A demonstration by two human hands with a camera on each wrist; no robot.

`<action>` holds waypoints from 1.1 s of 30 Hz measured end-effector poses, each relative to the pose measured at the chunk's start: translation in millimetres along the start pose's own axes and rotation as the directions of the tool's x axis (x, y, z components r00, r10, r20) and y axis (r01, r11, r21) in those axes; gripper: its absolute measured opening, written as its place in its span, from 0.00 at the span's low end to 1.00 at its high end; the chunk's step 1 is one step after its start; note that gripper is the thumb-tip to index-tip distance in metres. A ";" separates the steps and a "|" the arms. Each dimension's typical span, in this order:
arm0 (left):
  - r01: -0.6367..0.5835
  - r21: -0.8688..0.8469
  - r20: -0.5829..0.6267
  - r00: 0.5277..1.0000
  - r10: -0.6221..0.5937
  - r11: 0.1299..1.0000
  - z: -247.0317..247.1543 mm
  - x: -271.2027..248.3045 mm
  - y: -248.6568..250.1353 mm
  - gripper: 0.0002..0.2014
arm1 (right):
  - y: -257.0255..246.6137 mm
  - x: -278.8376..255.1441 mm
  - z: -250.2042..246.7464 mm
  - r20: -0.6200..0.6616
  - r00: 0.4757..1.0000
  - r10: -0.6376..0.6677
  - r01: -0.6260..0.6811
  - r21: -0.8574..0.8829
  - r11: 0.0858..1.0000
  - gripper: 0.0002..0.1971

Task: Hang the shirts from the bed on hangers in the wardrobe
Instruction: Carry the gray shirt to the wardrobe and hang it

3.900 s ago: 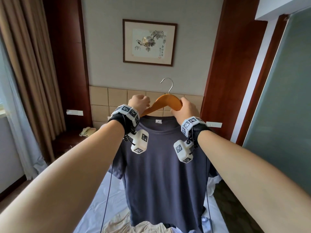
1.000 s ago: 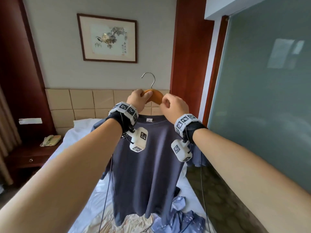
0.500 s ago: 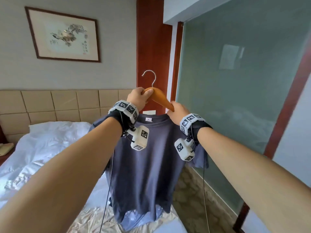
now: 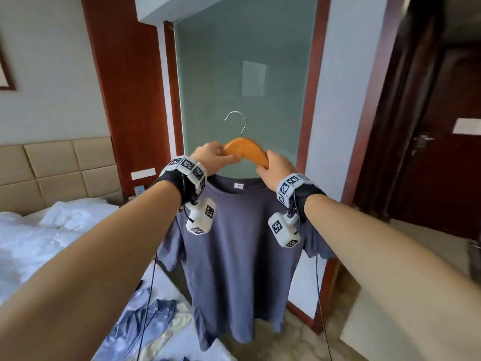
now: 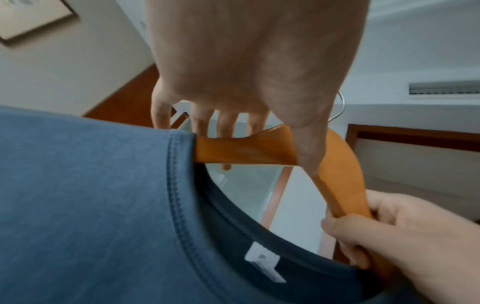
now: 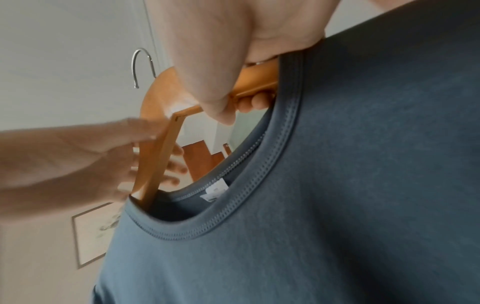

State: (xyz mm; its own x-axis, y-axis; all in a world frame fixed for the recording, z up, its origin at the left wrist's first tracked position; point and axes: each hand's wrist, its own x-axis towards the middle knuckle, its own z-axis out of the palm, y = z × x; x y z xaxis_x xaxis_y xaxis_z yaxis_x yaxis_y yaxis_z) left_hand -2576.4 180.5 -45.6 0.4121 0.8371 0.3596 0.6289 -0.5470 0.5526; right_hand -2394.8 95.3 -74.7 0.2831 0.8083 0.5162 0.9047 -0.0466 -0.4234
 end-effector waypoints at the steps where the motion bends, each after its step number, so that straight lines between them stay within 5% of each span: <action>1: -0.009 0.050 0.066 0.998 0.006 0.999 12.7 6.5 12.0 0.19 | 16.8 -2.3 -11.5 -0.021 0.999 0.027 -0.027 -0.017 0.999 0.04; 5: -0.096 0.123 0.138 0.987 0.079 0.988 69.1 31.6 66.3 0.18 | 80.1 -8.7 -55.5 -0.085 0.987 0.137 -0.144 -0.082 0.986 0.06; 14: -0.361 -0.046 0.251 0.899 0.360 0.932 200.8 102.5 202.9 0.07 | 227.1 0.3 -152.3 -0.102 0.939 0.327 -0.338 -0.120 0.933 0.06; 24: -0.489 -0.220 0.335 0.775 0.536 0.844 334.2 202.5 354.3 0.04 | 385.0 49.4 -242.7 -0.175 0.880 0.442 -0.468 -0.153 0.871 0.09; 33: -0.570 -0.305 0.336 0.685 0.646 0.763 458.9 255.0 472.1 0.12 | 537.5 61.6 -301.0 -0.253 0.818 0.517 -0.570 -0.233 0.788 0.08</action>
State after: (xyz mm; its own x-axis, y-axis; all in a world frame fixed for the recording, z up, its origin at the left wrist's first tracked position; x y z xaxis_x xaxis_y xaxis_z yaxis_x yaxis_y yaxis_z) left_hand -1871.8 135.0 -38.1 0.9105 0.2192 0.3507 0.0436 -0.8942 0.4456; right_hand -1795.3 -56.6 -46.3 0.7797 0.4882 0.3920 0.6256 -0.6341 -0.4546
